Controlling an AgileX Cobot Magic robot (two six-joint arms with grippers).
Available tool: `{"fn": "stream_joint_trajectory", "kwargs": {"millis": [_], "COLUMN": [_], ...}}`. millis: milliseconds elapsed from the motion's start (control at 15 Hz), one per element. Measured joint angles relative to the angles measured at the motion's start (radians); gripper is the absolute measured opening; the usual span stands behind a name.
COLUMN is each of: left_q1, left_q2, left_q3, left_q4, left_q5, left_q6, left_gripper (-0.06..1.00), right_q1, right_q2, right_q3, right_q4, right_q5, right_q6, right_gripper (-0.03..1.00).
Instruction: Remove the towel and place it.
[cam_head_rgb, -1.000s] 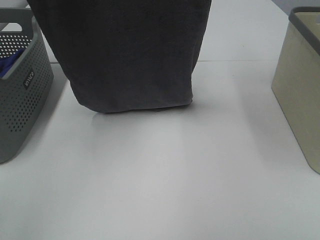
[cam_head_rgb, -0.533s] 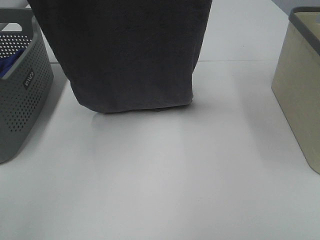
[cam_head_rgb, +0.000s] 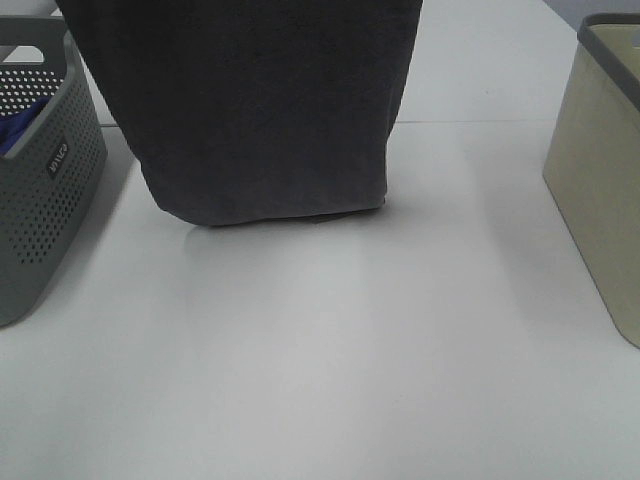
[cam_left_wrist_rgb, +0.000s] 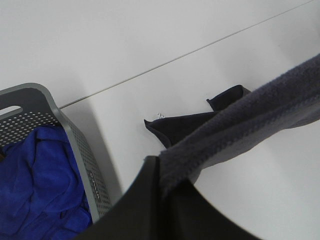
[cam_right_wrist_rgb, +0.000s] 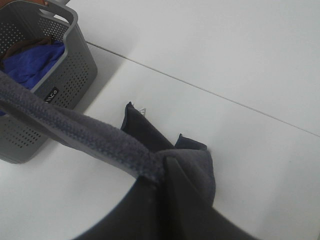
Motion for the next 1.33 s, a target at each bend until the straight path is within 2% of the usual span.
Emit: {"fn": "stream_joint_trajectory", "kwargs": {"millis": [133, 267, 533, 800, 933, 1200, 1333], "left_q1": [0.0, 0.0, 0.012, 0.028, 0.035, 0.041, 0.041], "left_q2": [0.0, 0.0, 0.056, 0.227, 0.314, 0.429, 0.44], "left_q3": [0.0, 0.0, -0.063, -0.272, -0.378, -0.525, -0.533], "left_q4": [-0.007, -0.013, -0.016, 0.044, 0.085, 0.148, 0.195], "left_q5": [-0.001, -0.016, -0.165, -0.313, -0.381, -0.57, -0.63], "left_q6": [0.0, 0.0, 0.0, 0.0, -0.001, -0.004, -0.005], "left_gripper": [0.0, 0.0, 0.0, 0.0, 0.0, 0.0, 0.0], "right_q1": [0.0, 0.001, 0.009, 0.008, 0.001, -0.01, -0.012], "right_q2": [0.0, 0.0, 0.008, 0.07, 0.107, 0.193, 0.228], "right_q3": [0.0, 0.0, 0.002, 0.003, 0.003, -0.117, -0.157], "right_q4": [-0.018, -0.044, -0.173, -0.288, -0.323, -0.364, -0.36], "right_q5": [-0.011, -0.067, -0.297, -0.594, -0.704, -0.801, -0.827], "right_q6": [-0.002, -0.004, -0.006, -0.007, -0.027, -0.05, -0.052], "right_gripper": [0.02, 0.02, 0.02, 0.02, 0.02, 0.02, 0.02]}}
